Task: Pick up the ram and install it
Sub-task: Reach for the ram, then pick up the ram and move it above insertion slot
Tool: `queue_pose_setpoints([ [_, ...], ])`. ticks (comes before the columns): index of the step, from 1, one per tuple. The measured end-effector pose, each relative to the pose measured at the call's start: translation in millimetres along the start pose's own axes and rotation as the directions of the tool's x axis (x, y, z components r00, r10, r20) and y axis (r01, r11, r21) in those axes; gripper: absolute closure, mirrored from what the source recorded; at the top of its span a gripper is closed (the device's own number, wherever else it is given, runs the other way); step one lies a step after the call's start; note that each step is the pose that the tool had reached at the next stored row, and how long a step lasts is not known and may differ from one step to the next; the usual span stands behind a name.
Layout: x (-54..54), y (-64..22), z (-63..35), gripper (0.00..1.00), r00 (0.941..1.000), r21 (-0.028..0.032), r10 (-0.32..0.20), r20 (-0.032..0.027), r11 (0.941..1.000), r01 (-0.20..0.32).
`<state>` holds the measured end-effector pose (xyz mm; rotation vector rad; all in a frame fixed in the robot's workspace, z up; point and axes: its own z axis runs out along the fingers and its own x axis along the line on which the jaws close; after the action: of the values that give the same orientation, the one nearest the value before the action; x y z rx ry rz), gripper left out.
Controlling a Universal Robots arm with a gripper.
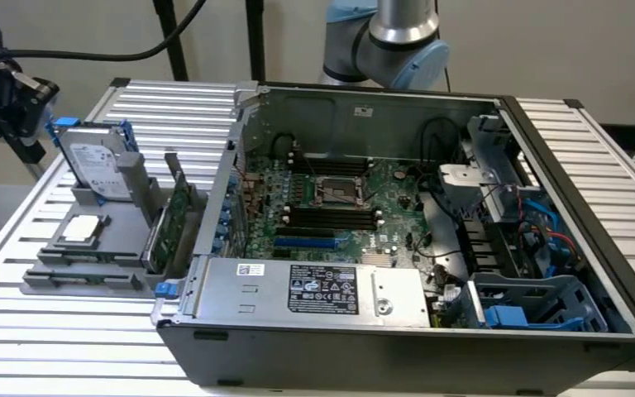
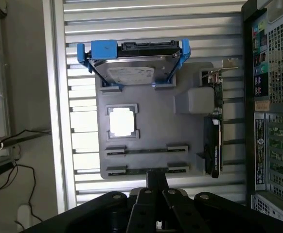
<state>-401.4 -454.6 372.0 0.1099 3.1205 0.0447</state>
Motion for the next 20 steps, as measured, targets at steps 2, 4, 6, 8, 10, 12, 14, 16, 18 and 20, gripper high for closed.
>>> queue_pose_setpoints([
  [2, 0.0, 0.0, 0.0, 1.0, 1.0, 0.0, 0.0, 0.0, 1.0, 0.0],
  [4, 0.7, 0.0, -0.2, 1.0, 1.0, 0.0001, -0.006, -0.0005, 1.0, 0.006],
  [6, 0.9, 0.0, -0.1, 1.0, 0.9992, -0.0006, -0.04, -0.0013, 0.9992, 0.04],
  [8, 1.0, 0.0, -0.1, 1.0, 0.9971, -0.0013, -0.076, -0.0023, 0.9971, 0.076],
  [10, 1.0, -0.1, 0.0, 1.0, 0.9938, -0.0021, -0.111, -0.0032, 0.9938, 0.111],
  [12, 1.0, -0.1, 0.0, 1.0, 0.9891, -0.0029, -0.147, -0.0041, 0.9891, 0.147],
  [14, 1.0, -0.1, 0.1, 1.0, 0.9832, -0.0037, -0.183, -0.005, 0.9832, 0.183],
  [16, 1.0, -0.1, 0.1, 1.0, 0.9756, -0.0046, -0.219, -0.006, 0.9756, 0.219],
  [18, 1.0, -0.1, 0.1, 1.0, 0.9671, -0.0054, -0.254, -0.0069, 0.9671, 0.254],
  [20, 1.0, -0.1, 0.2, 1.0, 0.9573, -0.0063, -0.289, -0.0077, 0.9573, 0.289],
])
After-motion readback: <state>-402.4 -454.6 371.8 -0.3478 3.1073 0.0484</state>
